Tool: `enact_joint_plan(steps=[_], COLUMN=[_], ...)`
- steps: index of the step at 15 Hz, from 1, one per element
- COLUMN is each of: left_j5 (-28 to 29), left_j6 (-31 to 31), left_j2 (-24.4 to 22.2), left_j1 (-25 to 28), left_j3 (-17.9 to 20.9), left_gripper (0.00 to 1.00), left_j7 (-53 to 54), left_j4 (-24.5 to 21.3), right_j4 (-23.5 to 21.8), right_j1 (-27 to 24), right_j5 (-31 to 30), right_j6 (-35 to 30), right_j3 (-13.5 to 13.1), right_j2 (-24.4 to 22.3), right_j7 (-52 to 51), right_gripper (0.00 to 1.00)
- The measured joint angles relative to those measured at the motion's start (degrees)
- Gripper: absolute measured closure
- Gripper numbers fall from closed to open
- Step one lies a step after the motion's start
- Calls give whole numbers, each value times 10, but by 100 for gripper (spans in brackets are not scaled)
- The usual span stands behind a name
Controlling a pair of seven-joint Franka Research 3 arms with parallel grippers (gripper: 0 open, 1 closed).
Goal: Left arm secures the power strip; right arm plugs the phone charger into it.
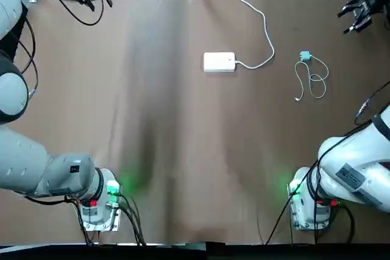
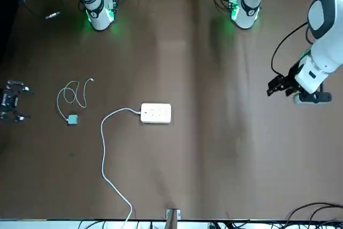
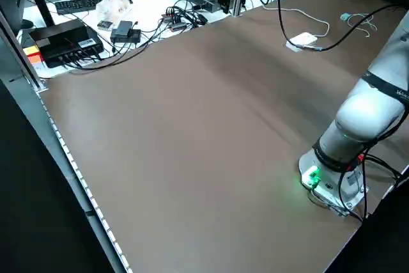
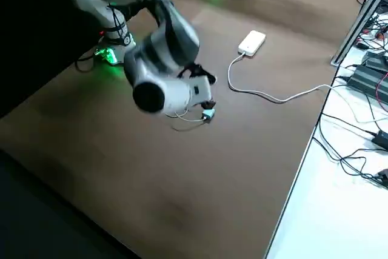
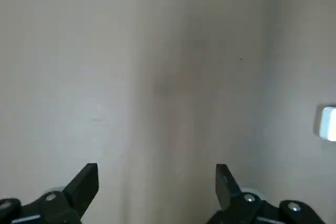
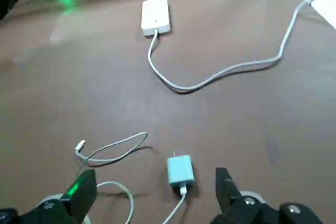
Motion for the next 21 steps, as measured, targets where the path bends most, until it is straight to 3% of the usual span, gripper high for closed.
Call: enact_joint_plan(steps=[9, 12, 15, 20, 21], left_j5=[-119, -191, -212, -276, -300], left_j6=[119, 155, 180, 211, 219], left_j2=[9, 53, 88, 135, 147], left_j1=[-7, -15, -15, -15, -15], left_j3=[-7, -22, -40, -73, -79], left_gripper=[1, 1, 2, 13, 22], left_j7=[89, 105, 139, 200, 224], left_j4=[-94, -101, -102, -101, -101], right_j4=[7, 43, 57, 76, 80], right_j1=[-10, -10, -11, -25, -28], right_j5=[64, 77, 117, 160, 165], right_j6=[-51, -74, -76, -77, -77], right_j3=[3, 9, 10, 10, 11], right_j2=[138, 171, 190, 236, 244], right_j7=[-98, -145, -185, -201, -202], right_gripper=[0, 0, 0, 2, 2])
